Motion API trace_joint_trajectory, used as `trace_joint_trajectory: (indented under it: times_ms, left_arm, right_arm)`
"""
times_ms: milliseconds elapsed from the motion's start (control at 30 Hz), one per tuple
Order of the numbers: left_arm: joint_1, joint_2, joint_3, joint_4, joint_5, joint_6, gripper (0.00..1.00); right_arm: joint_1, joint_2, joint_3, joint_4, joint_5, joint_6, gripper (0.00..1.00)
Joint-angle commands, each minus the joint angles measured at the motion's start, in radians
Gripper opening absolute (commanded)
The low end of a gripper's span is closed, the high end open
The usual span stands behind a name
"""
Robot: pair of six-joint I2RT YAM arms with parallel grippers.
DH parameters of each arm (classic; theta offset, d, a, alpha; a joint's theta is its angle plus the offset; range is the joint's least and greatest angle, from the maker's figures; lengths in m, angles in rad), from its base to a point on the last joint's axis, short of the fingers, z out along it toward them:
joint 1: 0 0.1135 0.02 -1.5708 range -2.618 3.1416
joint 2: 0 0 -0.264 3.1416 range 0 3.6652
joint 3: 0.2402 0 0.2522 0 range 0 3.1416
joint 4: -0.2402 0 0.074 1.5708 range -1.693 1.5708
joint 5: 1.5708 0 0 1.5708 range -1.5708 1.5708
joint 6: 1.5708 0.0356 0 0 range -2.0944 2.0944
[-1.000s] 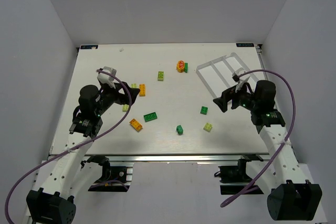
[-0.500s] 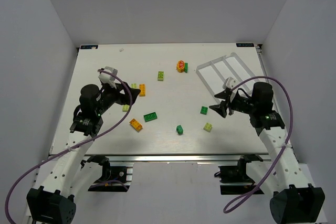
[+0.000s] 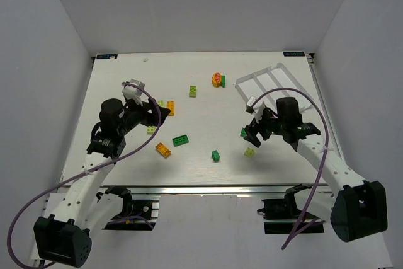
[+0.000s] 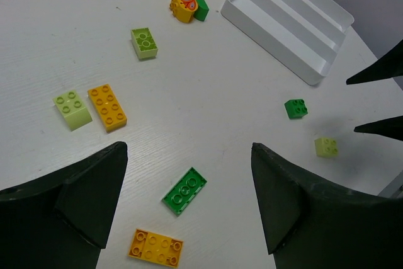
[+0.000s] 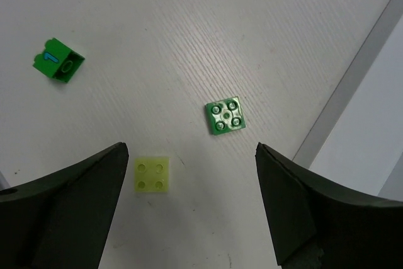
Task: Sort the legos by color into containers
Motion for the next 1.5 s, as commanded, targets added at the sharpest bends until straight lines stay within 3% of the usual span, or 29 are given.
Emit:
trace_joint_trajectory:
  times_ms: [0,433,1033,1100,1200,1300,1467]
  left_arm:
    - [0.002,0.009,0.021,-0.007,0.015,0.005,0.89]
    - [0.002,0.012,0.022,-0.012,0.012,0.01,0.9]
    - [0.002,0.012,0.022,-0.01,0.013,0.008,0.9]
    - [0.002,0.012,0.022,-0.012,0.012,0.01,0.9]
    - [0.002,0.01,0.022,-0.01,0.012,0.01,0.9]
    - [0.002,0.01,0.021,-0.01,0.013,0.01,0.9]
    - [0.002,0.016,0.021,-0.009,0.013,0.008,0.9]
  right_arm:
    - [0.038,0.051,0.004,-0.03,0.152,-0.031,0.87]
    - [0.193,0.223,0.0,-0.11,0.306,-0.081,0.85]
    - [0.267,0.312,-0.052,-0.069,0.389,-0.095,0.73]
    - [0.264,0.304,-0.055,-0.07,0.375,-0.107,0.65]
    - [0.262,0.297,-0.055,-0.089,0.341,-0.126,0.4]
    - [0.264,0.268,-0.043,-0.119,0.294,-0.14,0.26]
    - [0.258,0.165,0.061,-0.212,0.157,-0.132,0.12]
